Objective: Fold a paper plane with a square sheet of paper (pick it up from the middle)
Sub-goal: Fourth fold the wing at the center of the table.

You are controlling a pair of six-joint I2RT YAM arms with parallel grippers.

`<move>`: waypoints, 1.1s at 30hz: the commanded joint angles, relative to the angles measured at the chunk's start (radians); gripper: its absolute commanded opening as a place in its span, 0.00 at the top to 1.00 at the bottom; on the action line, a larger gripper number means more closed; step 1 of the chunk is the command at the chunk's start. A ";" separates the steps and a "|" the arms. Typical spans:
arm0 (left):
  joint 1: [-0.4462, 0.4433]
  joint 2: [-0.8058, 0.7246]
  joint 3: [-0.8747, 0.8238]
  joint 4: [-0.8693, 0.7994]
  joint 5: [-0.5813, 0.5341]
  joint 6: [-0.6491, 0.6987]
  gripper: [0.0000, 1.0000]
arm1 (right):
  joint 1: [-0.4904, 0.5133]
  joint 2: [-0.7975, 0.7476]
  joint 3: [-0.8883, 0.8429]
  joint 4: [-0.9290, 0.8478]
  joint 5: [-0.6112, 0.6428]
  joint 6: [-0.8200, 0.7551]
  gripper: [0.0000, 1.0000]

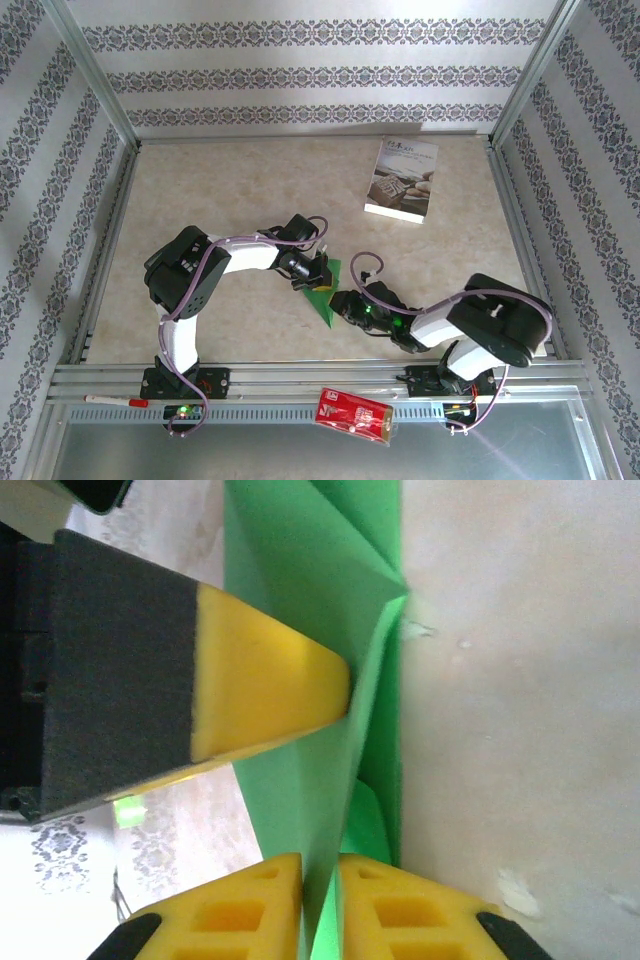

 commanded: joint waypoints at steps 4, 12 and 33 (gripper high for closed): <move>0.005 0.020 -0.010 0.011 -0.028 0.021 0.98 | 0.000 -0.169 -0.016 -0.356 0.058 -0.053 0.79; 0.005 0.019 -0.024 0.030 -0.032 0.003 0.98 | -0.022 -0.456 0.048 -0.669 0.104 -0.198 0.79; 0.003 -0.073 -0.168 0.113 -0.206 -0.166 1.00 | -0.386 -0.196 0.363 -0.867 -0.313 -0.504 0.83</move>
